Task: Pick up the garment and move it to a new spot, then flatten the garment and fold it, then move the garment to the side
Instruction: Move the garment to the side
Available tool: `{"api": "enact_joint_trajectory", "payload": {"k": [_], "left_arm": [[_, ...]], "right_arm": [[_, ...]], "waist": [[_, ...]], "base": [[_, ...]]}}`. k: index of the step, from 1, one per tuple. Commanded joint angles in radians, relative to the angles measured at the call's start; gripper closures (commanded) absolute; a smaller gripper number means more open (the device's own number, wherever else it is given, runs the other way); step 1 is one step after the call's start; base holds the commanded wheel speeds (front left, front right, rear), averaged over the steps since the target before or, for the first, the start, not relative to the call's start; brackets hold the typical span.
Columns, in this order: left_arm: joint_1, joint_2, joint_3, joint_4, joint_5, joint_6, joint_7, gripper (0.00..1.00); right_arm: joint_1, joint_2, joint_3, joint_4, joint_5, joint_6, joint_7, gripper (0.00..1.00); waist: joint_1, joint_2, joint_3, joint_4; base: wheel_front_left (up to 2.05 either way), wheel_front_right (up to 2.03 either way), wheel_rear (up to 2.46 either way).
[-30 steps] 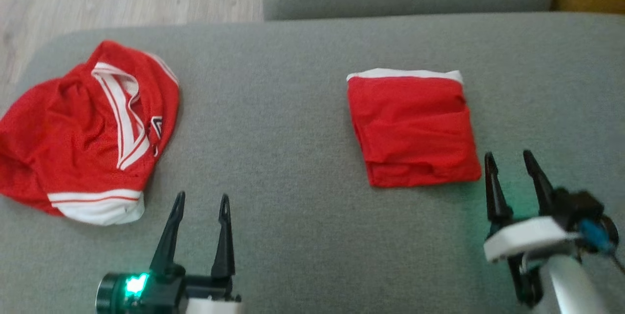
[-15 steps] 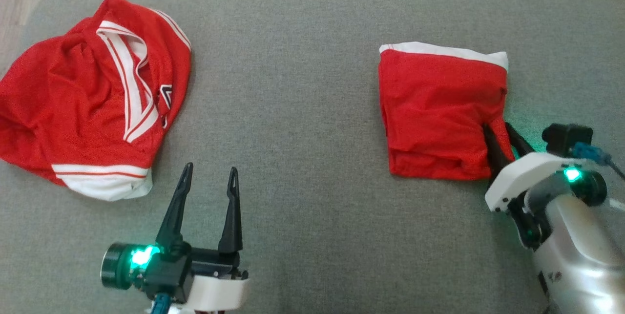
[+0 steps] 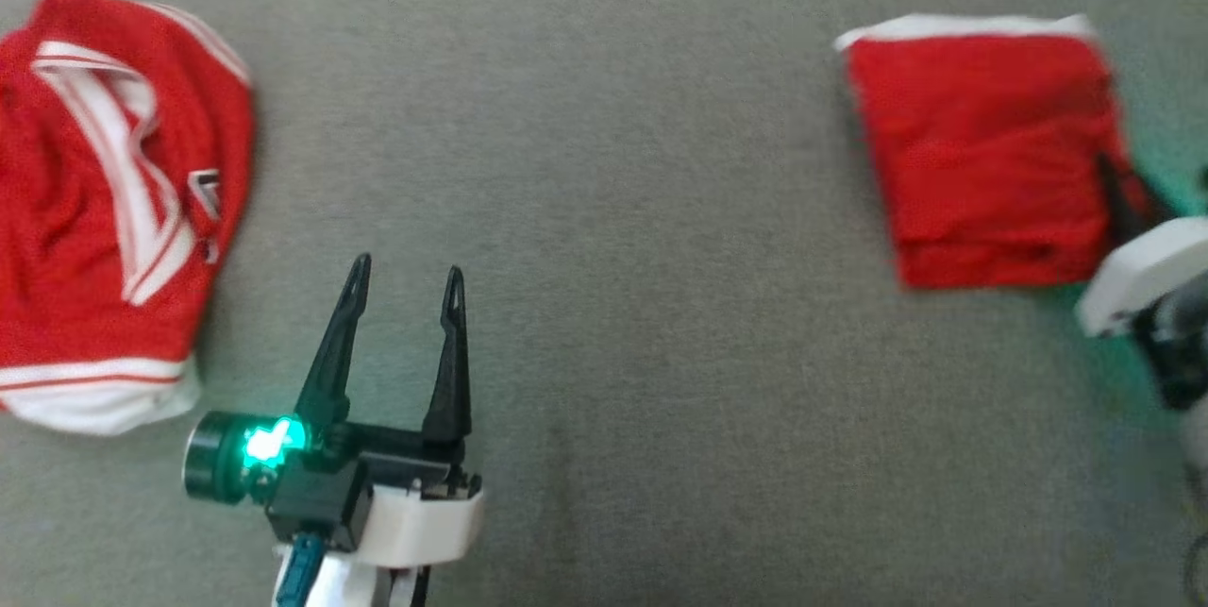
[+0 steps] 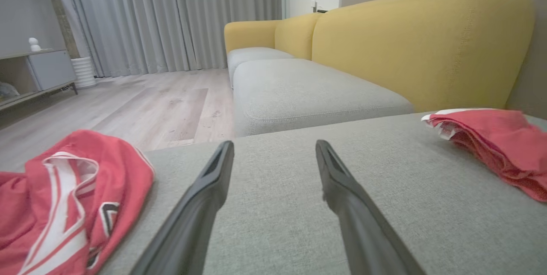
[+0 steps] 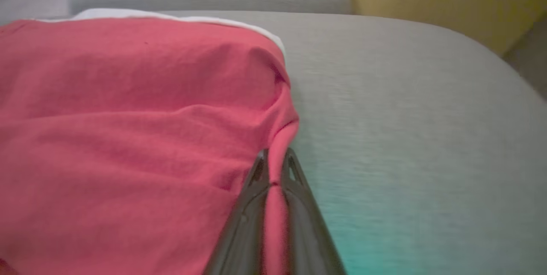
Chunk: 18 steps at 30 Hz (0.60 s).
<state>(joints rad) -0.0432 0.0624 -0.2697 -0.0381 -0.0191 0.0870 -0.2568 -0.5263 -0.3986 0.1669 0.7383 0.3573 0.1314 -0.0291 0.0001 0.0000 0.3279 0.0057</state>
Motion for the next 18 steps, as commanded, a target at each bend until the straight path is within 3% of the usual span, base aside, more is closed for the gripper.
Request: {"api": "enact_joint_trajectory", "payload": {"k": [1, 9, 14, 15, 16, 18], "left_arm": [[-0.034, 0.01, 0.025, -0.039, 0.011, -0.005, -0.005, 0.0], [-0.11, 0.025, 0.007, -0.071, 0.01, -0.046, -0.005, 0.0], [-0.146, 0.03, -0.003, -0.073, 0.014, -0.059, -0.005, 0.0], [-0.152, 0.03, -0.004, -0.071, 0.012, -0.061, -0.005, 0.0], [-0.158, 0.03, -0.005, -0.067, 0.011, -0.063, -0.005, 0.0], [-0.162, 0.029, -0.007, -0.061, 0.008, -0.066, -0.005, 0.0]], "right_arm": [[-0.022, -0.044, -0.01, -0.035, -0.011, -0.001, 0.002, 1.0], [-0.047, -0.221, -0.179, -0.108, -0.137, -0.001, 0.025, 1.0], [-0.06, -0.274, -0.291, -0.157, -0.234, -0.001, 0.044, 1.0], [-0.062, -0.281, -0.317, -0.171, -0.268, -0.001, 0.042, 0.76], [-0.061, -0.281, -0.339, -0.189, -0.304, -0.001, 0.037, 0.0], [-0.056, -0.276, -0.353, -0.206, -0.336, -0.001, 0.036, 0.0]], "waist": [[-0.0001, 0.0, 0.054, -0.049], [-0.0001, 0.0, 0.166, -0.094], [-0.0001, 0.0, 0.21, -0.09], [-0.0001, 0.0, 0.214, -0.088], [-0.0001, 0.0, 0.217, -0.085], [-0.0001, 0.0, 0.217, -0.08]], "base": [[0.0, 0.0, 0.0], [0.0, 0.0, 0.0], [0.0, 0.0, 0.0], [0.0, 0.0, 0.0], [0.0, 0.0, 0.0], [0.0, 0.0, 0.0]]}}
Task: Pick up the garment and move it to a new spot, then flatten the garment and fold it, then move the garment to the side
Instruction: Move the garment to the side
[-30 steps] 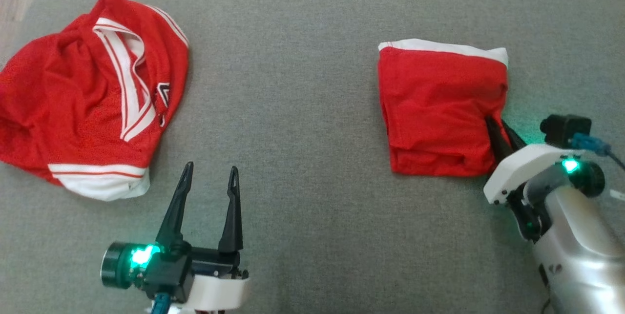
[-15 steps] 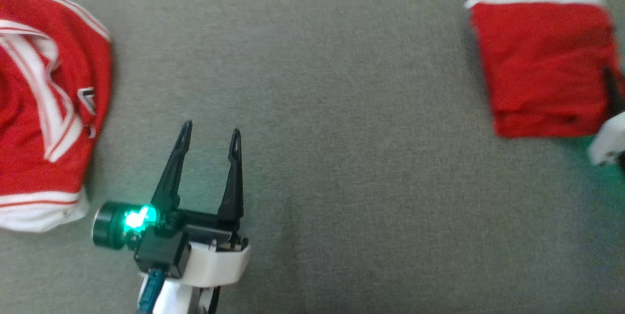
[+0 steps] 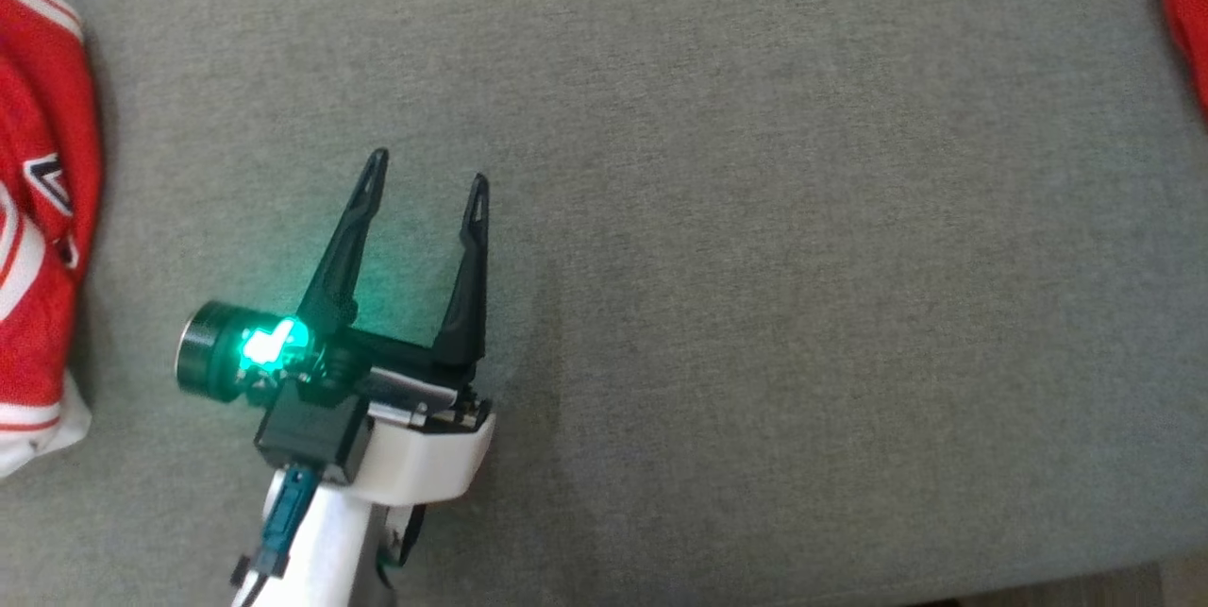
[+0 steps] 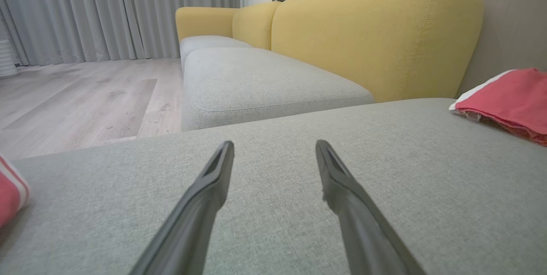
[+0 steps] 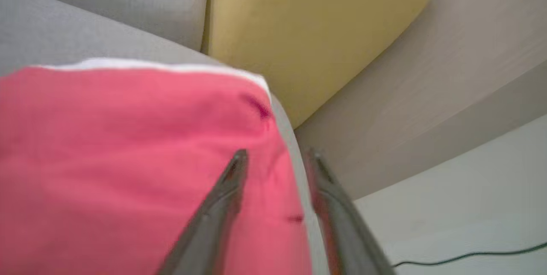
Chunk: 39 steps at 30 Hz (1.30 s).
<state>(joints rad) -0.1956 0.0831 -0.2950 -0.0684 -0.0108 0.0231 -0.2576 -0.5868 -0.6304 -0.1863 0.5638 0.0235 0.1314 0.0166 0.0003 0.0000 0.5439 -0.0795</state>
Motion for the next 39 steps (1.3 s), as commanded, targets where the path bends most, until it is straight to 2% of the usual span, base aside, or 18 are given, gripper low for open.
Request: {"api": "enact_joint_trajectory", "payload": {"k": [1, 5, 10, 11, 13, 17, 22, 24, 32, 39], "left_arm": [[-0.014, 0.008, 0.017, -0.025, -0.003, -0.005, -0.004, 0.0], [-0.023, 0.0, 0.007, -0.009, -0.01, -0.008, -0.004, 0.0], [-0.003, -0.009, 0.001, 0.019, -0.023, 0.002, -0.004, 0.0], [0.012, -0.014, 0.004, 0.034, -0.041, 0.004, -0.004, 0.0], [0.024, -0.018, 0.006, 0.051, -0.049, 0.005, -0.004, 0.0], [0.049, -0.023, 0.023, 0.096, -0.069, 0.013, -0.004, 0.0], [0.084, -0.028, 0.061, 0.149, -0.091, 0.032, -0.004, 0.0], [0.122, -0.029, 0.089, 0.175, -0.093, 0.047, -0.004, 0.0], [0.223, -0.032, 0.126, 0.161, -0.098, 0.076, -0.004, 0.0], [0.307, -0.031, 0.127, 0.15, -0.043, 0.081, -0.004, 0.0]], "right_arm": [[0.009, -0.035, -0.017, -0.05, -0.032, -0.001, -0.012, 0.0], [0.044, 0.038, -0.082, -0.127, -0.144, -0.001, -0.02, 0.0], [0.098, 0.221, -0.108, -0.219, -0.161, -0.001, -0.05, 0.0], [0.127, 0.286, -0.082, -0.239, -0.145, -0.001, -0.068, 0.0], [0.157, 0.34, -0.048, -0.247, -0.124, -0.001, -0.097, 0.0], [0.211, 0.432, 0.014, -0.232, -0.089, -0.001, -0.176, 0.0], [0.286, 0.524, 0.097, -0.157, -0.041, -0.001, -0.262, 0.0], [0.369, 0.566, 0.165, -0.163, 0.005, -0.001, -0.277, 0.0], [0.586, 0.58, 0.249, -0.364, 0.091, -0.001, -0.278, 0.0], [0.688, 0.58, 0.271, -0.395, 0.088, -0.001, -0.278, 0.0]], "waist": [[-0.0003, 0.0, -0.001, 0.009], [-0.0003, 0.0, -0.03, 0.038], [-0.0003, 0.0, -0.104, 0.08], [-0.0003, 0.0, -0.141, 0.095], [-0.0003, 0.0, -0.181, 0.11], [-0.0003, 0.0, -0.261, 0.13], [-0.0003, 0.0, -0.367, 0.145], [-0.0003, 0.0, -0.452, 0.148], [-0.0003, 0.0, -0.571, 0.143], [-0.0003, 0.0, -0.64, 0.132]], "base": [[0.0, 0.0, 0.0], [0.0, 0.0, 0.0], [0.0, 0.0, 0.0], [0.0, 0.0, 0.0], [0.0, 0.0, 0.0], [0.0, 0.0, 0.0], [0.0, 0.0, 0.0], [0.0, 0.0, 0.0], [0.0, 0.0, 0.0], [0.0, 0.0, 0.0]]}}
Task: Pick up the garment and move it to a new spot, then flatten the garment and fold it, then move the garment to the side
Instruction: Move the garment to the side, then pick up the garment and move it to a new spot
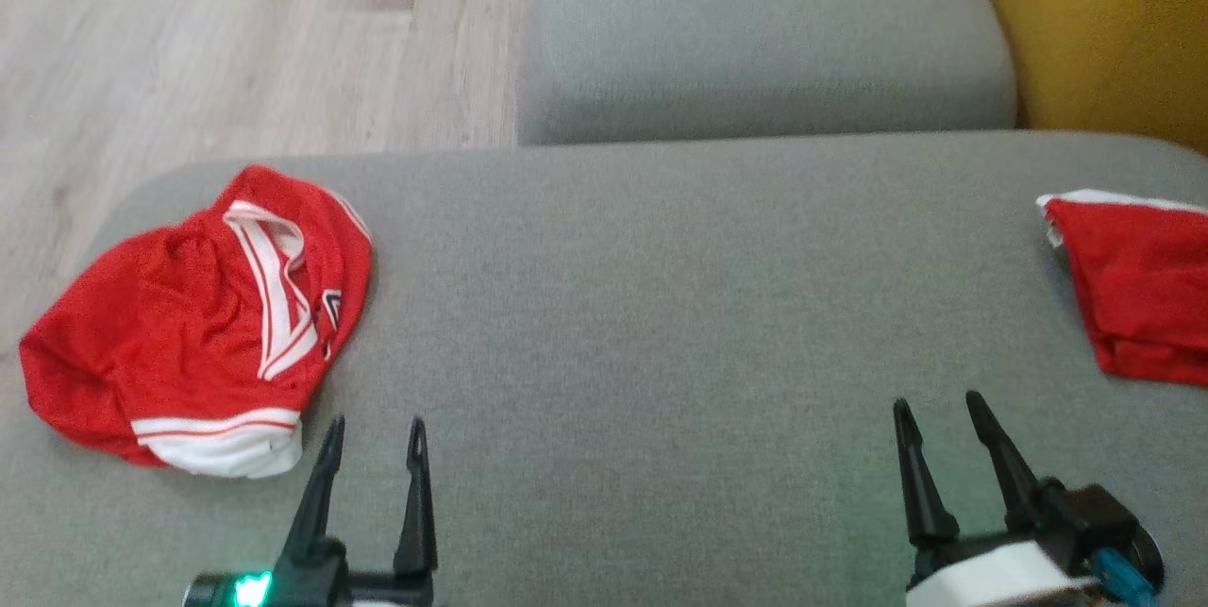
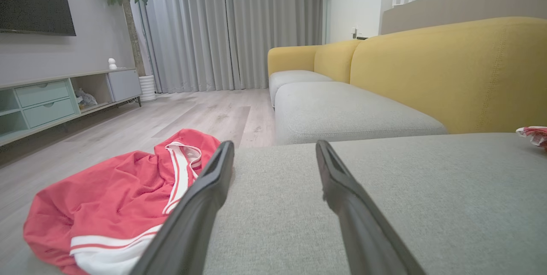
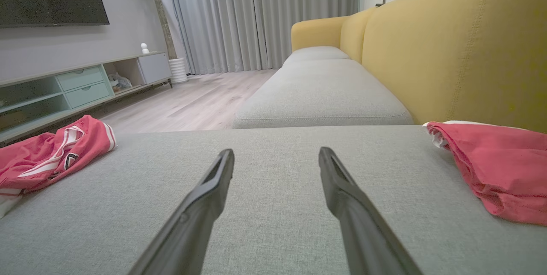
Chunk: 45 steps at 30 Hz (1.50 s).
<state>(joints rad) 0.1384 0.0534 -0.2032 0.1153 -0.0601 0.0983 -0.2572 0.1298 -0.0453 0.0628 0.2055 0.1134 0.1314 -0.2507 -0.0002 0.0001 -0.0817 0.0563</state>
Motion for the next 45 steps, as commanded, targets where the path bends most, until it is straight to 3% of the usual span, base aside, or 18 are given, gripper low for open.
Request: {"api": "enact_joint_trajectory", "payload": {"k": [1, 24, 31, 41, 45], "left_arm": [[-0.018, -0.002, 0.037, -0.032, 0.006, 0.006, -0.005, 0.0], [0.005, -0.003, 0.049, -0.017, 0.005, -0.006, -0.005, 0.0], [-0.009, -0.003, 0.045, -0.02, 0.008, -0.011, -0.005, 0.0], [-0.02, 0.001, 0.064, -0.037, 0.022, -0.027, -0.005, 0.0], [-0.019, 0.0, 0.1, -0.071, 0.014, -0.007, -0.005, 0.0]], "right_arm": [[-0.02, -0.005, 0.017, -0.039, -0.005, -0.001, -0.011, 0.0], [0.018, -0.005, -0.003, -0.031, 0.019, -0.001, -0.011, 0.0], [0.024, -0.005, -0.007, -0.034, 0.024, -0.001, -0.011, 0.0], [0.002, -0.005, -0.007, -0.038, 0.035, -0.001, -0.011, 0.0], [-0.048, -0.005, 0.024, -0.027, 0.015, -0.001, -0.011, 0.0]], "waist": [[0.0002, -0.0001, -0.02, -0.003], [0.0002, -0.0001, -0.037, 0.023], [0.0002, -0.0001, -0.023, 0.133], [0.0002, -0.0001, 0.01, 0.392], [0.0002, -0.0001, 0.053, 0.428]], "base": [[0.0, 0.0, 0.0], [0.0, 0.0, 0.0], [0.0, 0.0, 0.0], [0.0, 0.0, 0.0], [0.0, 0.0, 0.0]]}}
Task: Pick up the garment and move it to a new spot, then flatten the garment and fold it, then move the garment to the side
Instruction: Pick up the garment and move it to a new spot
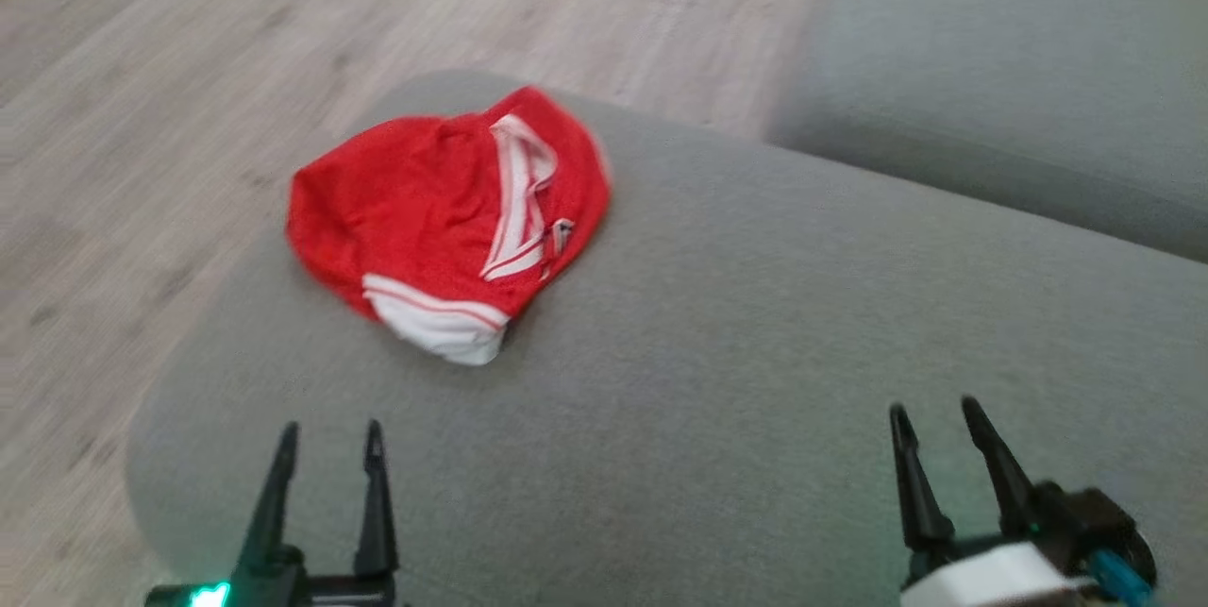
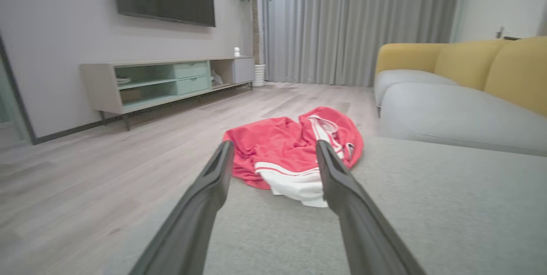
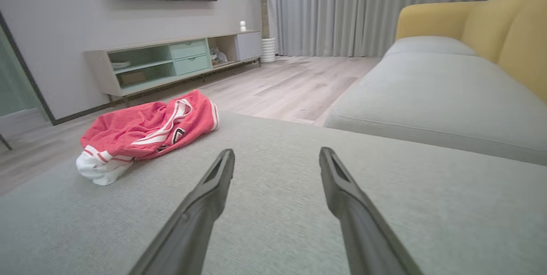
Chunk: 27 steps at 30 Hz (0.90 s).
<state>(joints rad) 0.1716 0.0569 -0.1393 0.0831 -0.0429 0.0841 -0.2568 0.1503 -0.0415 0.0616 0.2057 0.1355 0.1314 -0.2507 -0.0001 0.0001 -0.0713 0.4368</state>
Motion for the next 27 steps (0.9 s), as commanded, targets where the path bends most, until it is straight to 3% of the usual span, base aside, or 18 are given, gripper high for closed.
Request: {"api": "enact_joint_trajectory", "payload": {"k": [1, 9, 13, 20, 27], "left_arm": [[-0.051, -0.004, 0.043, -0.048, -0.006, 0.013, -0.005, 0.0], [-0.055, -0.005, 0.071, -0.089, -0.013, 0.047, -0.005, 0.0], [-0.107, -0.005, 0.074, -0.087, -0.01, 0.033, -0.005, 0.0], [-0.367, 0.03, 0.102, -0.05, -0.025, -0.044, -0.005, 0.0], [-0.784, 0.069, 0.047, 0.251, -0.085, -0.184, 0.04, 0.0]], "right_arm": [[-0.082, -0.009, 0.031, -0.021, -0.012, -0.001, -0.011, 0.0], [-0.12, -0.009, 0.042, 0.006, -0.043, -0.001, -0.011, 0.0], [-0.103, -0.009, 0.02, 0.005, -0.066, -0.001, -0.011, 0.0], [-0.093, -0.022, -0.045, -0.05, -0.167, -0.001, -0.011, 0.0], [-0.174, -0.132, -0.053, -0.098, -0.24, -0.001, -0.011, 0.0]], "waist": [[0.0001, -0.0001, 0.051, 0.054], [0.0001, -0.0001, 0.085, 0.077], [0.0001, -0.0001, 0.1, 0.089], [0.0001, -0.0001, 0.238, 0.082], [0.0001, -0.0001, 0.437, 0.029]], "base": [[0.0, 0.0, 0.0], [0.0, 0.0, 0.0], [0.0, 0.0, 0.0], [0.0, 0.0, 0.0], [0.0, 0.0, 0.0]]}}
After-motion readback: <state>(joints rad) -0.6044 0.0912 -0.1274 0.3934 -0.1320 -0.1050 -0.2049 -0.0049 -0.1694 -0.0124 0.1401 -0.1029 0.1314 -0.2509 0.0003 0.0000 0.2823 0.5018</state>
